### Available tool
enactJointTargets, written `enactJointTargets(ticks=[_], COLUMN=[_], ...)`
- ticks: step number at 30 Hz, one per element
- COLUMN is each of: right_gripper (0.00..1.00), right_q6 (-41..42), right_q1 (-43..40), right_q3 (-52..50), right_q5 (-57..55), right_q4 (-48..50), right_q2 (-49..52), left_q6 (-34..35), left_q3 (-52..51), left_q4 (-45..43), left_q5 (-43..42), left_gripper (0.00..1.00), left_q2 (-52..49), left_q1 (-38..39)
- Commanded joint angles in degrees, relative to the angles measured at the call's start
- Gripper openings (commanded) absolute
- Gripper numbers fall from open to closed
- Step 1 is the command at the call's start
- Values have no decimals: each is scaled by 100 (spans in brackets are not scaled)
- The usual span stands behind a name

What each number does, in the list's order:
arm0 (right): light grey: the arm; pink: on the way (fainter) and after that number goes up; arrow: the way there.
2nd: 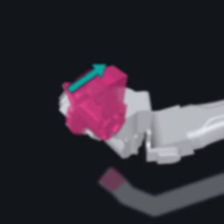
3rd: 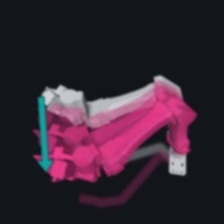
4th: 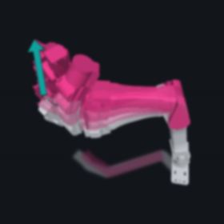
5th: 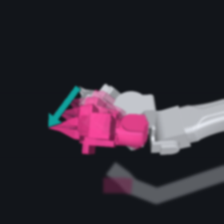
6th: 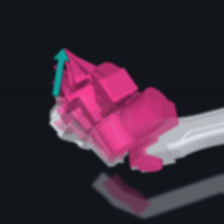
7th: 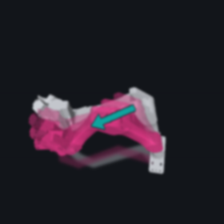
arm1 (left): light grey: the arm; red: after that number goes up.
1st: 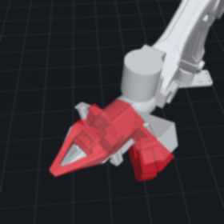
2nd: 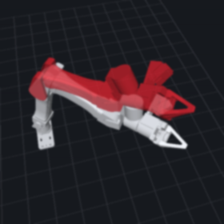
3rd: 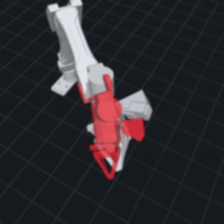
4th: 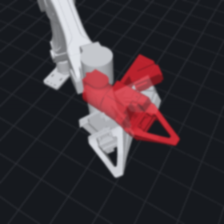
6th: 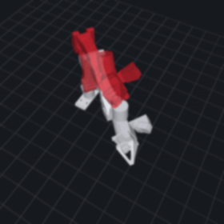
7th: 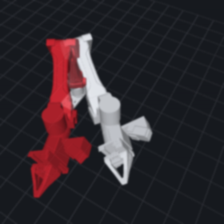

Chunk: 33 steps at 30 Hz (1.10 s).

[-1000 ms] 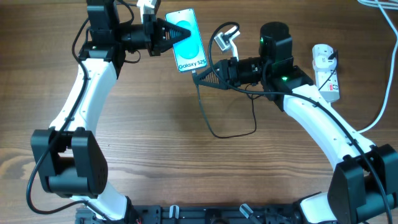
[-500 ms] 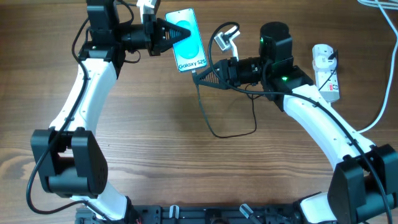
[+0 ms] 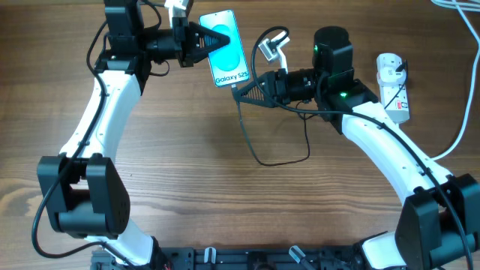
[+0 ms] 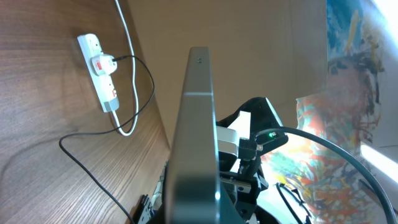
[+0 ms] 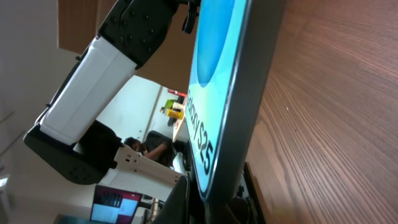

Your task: Plug charger to phone and switch on socket

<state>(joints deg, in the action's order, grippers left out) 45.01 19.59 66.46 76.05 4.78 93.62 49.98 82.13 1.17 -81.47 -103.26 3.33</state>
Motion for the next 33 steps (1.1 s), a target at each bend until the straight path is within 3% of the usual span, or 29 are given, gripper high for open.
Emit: enactJointTargets(ticks=[1,33], right_gripper=[4,5], right_q6=[42,505], right_q1=[-153,-157], right_q3=[48,48], right_q5=[-114,-883], right_q4=[57,227], right_q2=[-20,-20], left_q6=[-177,-175], left_q3=[39,39], left_q4=[-35,-37], left_q5=[-293,-289], left_gripper=[4,4], left_q2=[127,127], left_q1=[20,170])
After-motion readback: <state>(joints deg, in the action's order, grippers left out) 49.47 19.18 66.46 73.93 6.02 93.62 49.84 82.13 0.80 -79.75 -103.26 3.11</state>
